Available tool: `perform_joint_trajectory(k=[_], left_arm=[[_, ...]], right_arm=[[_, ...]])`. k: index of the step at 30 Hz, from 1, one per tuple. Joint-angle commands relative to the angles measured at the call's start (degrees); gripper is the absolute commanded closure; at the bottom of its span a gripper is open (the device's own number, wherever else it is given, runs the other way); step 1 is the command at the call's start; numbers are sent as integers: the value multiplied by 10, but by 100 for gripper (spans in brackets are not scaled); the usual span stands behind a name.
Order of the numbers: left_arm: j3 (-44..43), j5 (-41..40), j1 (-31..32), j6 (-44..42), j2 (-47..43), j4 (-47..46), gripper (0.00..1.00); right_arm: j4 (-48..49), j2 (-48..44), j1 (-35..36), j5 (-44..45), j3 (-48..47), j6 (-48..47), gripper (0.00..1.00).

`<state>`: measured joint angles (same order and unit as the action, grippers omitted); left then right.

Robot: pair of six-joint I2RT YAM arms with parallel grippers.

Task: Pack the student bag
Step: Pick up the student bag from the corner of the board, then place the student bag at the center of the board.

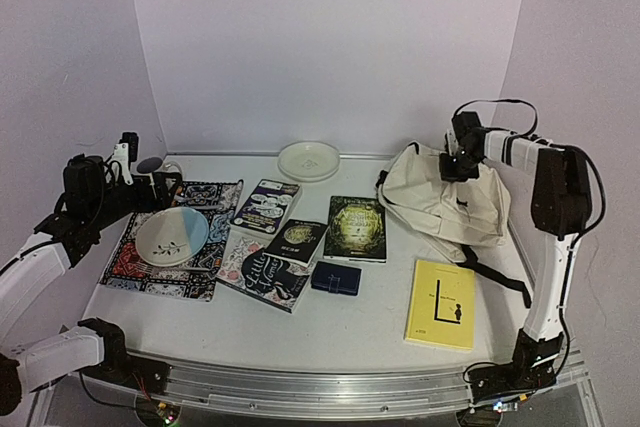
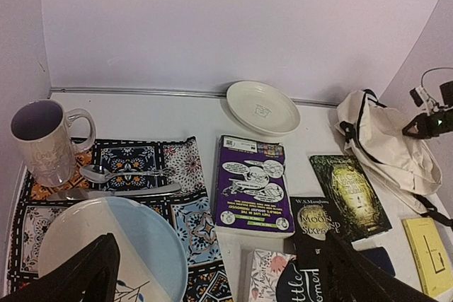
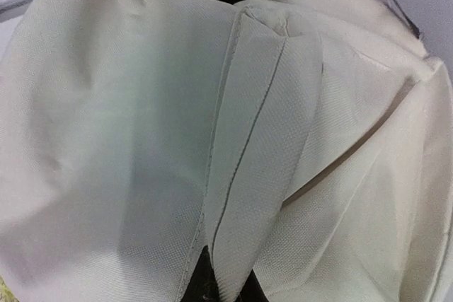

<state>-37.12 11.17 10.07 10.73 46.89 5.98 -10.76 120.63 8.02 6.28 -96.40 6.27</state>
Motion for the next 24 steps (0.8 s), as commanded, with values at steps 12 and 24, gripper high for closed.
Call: perform_joint_trajectory(k=[12, 24], left_arm=[[-30, 51, -3, -20, -3, -11, 1], [-39, 107, -3, -6, -2, -9, 1]], right_arm=[[-43, -329, 55, -240, 44, -243, 100], [-62, -494, 80, -380, 160, -380, 100]])
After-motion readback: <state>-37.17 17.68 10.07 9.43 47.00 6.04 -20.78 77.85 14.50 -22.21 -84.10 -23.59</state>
